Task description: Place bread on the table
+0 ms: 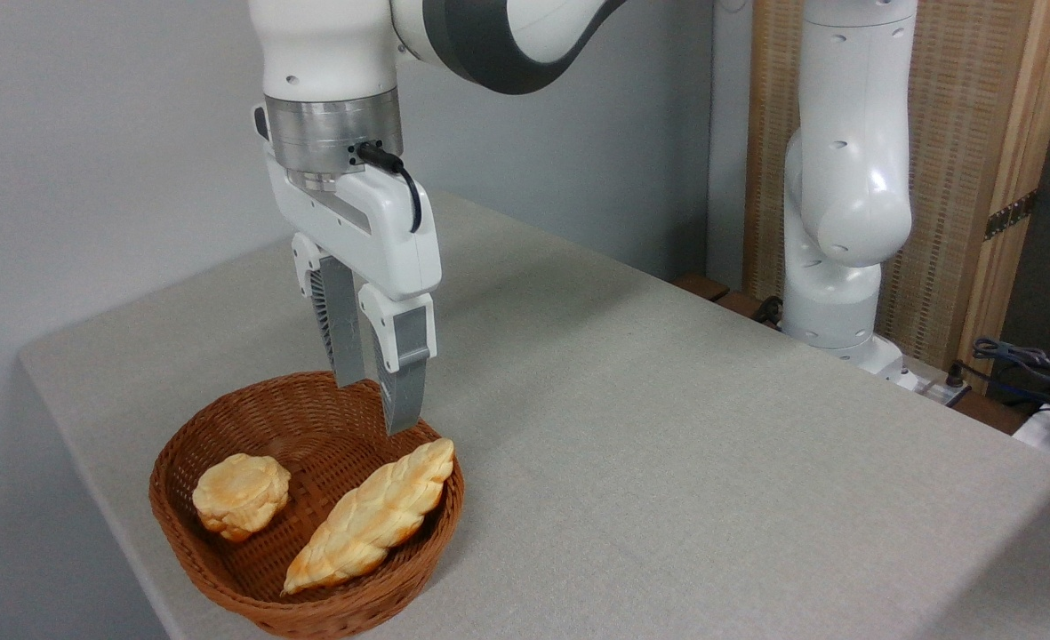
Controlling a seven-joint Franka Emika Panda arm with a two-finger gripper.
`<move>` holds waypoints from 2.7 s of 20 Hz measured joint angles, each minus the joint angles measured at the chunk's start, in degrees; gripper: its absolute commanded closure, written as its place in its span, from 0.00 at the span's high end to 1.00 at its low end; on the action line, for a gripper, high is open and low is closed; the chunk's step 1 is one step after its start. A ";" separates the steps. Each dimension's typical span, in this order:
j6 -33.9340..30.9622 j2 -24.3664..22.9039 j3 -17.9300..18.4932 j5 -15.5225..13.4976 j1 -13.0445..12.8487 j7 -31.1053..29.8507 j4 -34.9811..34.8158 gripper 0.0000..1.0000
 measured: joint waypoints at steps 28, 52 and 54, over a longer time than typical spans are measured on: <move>-3.05 2.42 -0.13 -1.70 -0.22 0.51 0.90 1.00; -2.45 13.75 -0.05 -1.70 -0.04 3.33 1.01 0.25; -2.45 13.75 -0.05 -1.70 -0.04 3.91 1.01 0.25</move>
